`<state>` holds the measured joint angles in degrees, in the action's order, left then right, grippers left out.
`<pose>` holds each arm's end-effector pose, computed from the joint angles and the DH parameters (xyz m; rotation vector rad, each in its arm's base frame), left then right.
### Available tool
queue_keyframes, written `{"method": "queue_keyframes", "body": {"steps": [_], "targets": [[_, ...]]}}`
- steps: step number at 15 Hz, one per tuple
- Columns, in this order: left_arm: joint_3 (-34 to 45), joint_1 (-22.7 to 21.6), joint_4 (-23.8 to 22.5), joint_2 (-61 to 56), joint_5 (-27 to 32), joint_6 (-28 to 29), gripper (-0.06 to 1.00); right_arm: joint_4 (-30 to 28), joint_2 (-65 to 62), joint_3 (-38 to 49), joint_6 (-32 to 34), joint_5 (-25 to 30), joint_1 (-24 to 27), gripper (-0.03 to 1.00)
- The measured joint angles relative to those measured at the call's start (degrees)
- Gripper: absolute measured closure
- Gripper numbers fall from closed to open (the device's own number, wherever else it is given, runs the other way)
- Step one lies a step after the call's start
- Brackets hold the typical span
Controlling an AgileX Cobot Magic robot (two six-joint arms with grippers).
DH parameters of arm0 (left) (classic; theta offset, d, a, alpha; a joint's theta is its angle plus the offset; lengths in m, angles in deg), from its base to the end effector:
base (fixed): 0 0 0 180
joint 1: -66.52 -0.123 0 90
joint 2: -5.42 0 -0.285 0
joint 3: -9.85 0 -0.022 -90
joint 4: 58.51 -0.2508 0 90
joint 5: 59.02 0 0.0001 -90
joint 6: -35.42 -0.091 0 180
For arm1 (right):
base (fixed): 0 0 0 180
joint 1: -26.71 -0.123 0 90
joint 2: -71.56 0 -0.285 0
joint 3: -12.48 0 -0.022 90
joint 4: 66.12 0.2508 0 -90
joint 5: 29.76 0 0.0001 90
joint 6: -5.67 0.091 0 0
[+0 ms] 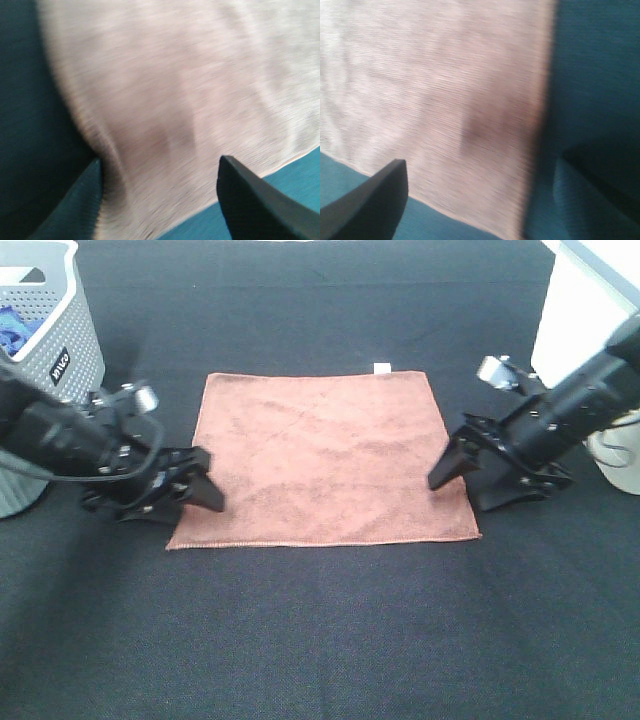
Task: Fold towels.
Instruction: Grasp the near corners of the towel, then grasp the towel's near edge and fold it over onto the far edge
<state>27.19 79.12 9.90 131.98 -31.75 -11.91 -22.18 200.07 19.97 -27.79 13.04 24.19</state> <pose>0.3531 -0.1187 0.0879 -0.0074 2.7405 -0.7555 0.3795 0.0597 0.1019 -0.0835 2.8927 0.7342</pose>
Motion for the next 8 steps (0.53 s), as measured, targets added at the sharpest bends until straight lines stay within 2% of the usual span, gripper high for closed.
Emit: {"method": "queue_keyframes", "body": {"steps": [3, 4, 5, 6, 7, 8], "targets": [[-2.4, 2.1, 0.6, 1.8, 0.0, 1.3, 0.33, 1.7, 1.8, -2.3, 0.1, 0.6, -2.2, 0.21], [-3.2, 2.6, 0.7, 2.3, 0.0, 2.1, 0.36, 3.1, 2.6, -3.2, 0.1, 1.1, -2.5, 0.24], [-3.6, 2.8, 0.7, 2.7, -0.2, 3.2, 0.46, 3.3, 3.2, -3.6, 0.1, 1.3, -2.5, 0.31], [-3.6, 2.9, 0.6, 3.2, -0.3, 4.5, 0.68, 2.9, 3.8, -3.7, 0.8, 0.7, -2.5, 0.49], [-3.6, 2.9, 0.3, 3.3, -0.3, 4.6, 0.77, 2.1, 3.9, -3.7, 2.3, -0.1, -2.5, 0.64], [-3.6, 2.9, -0.5, 3.3, -0.2, 5.3, 0.92, 0.6, 4.1, -3.7, 4.1, -0.6, -2.5, 0.81]]}}
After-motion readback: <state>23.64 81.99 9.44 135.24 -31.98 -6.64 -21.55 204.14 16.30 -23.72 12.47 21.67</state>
